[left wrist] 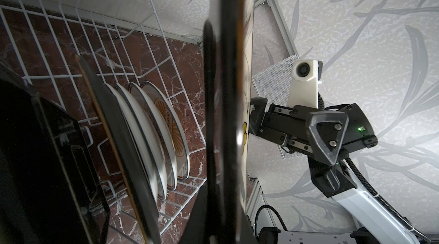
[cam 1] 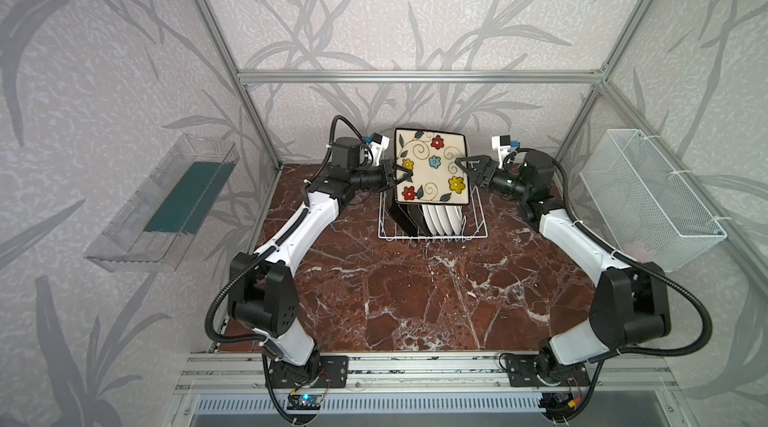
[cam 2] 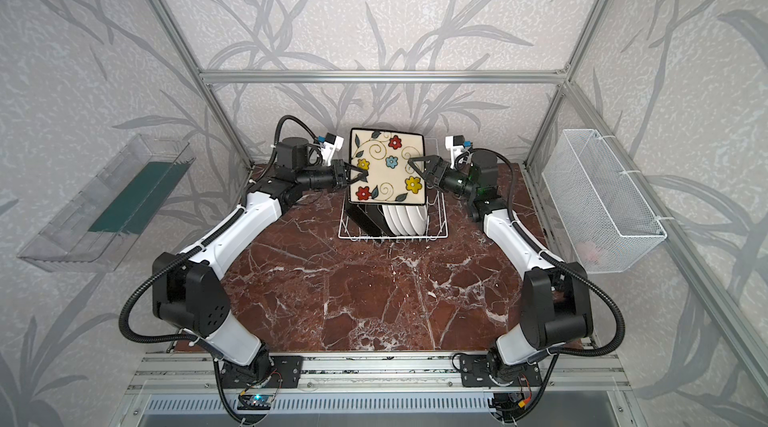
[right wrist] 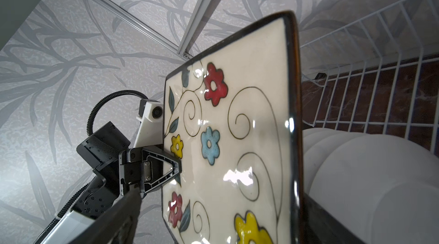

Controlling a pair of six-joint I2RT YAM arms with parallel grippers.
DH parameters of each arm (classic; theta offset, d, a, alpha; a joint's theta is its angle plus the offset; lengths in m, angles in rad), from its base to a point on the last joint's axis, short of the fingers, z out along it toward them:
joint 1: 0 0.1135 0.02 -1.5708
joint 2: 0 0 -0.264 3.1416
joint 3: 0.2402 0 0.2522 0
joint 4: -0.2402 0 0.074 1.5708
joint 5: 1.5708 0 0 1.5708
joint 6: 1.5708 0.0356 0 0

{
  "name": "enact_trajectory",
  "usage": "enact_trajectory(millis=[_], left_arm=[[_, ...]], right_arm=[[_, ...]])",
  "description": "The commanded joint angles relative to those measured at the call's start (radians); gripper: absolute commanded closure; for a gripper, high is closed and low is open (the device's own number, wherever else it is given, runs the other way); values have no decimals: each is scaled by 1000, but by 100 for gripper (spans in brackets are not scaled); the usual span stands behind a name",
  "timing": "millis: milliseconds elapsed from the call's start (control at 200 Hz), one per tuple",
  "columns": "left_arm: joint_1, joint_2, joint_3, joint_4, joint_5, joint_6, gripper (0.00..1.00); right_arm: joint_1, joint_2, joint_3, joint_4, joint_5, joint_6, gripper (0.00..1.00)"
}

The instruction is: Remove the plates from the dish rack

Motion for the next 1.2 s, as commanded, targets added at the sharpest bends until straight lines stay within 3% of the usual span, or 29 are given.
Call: enact_trajectory(millis=[0, 210, 490, 650, 765, 925, 1195], left_arm=[[9, -75, 83, 139, 26, -5, 100], [28, -88, 160, 8, 3, 56, 100], [105, -116, 263, -169, 2, 125, 100], [152, -110, 421, -452, -51, 313, 100], [201, -96, 510, -583, -64, 384, 100], [279, -112, 535, -682, -108, 449, 100], [400, -120, 572, -870, -194, 557, 100]], right_arm=[[-7, -72, 47, -116, 25, -101, 1], [-9, -138, 87, -330, 59, -240, 1], [-7, -209, 118, -474, 24, -415, 1], [7, -276, 98, -494, 44, -510, 1], [27, -307, 106, -509, 53, -543, 1], [103, -327, 150, -623, 129, -677, 1], [156, -335, 130, -643, 138, -717, 1]])
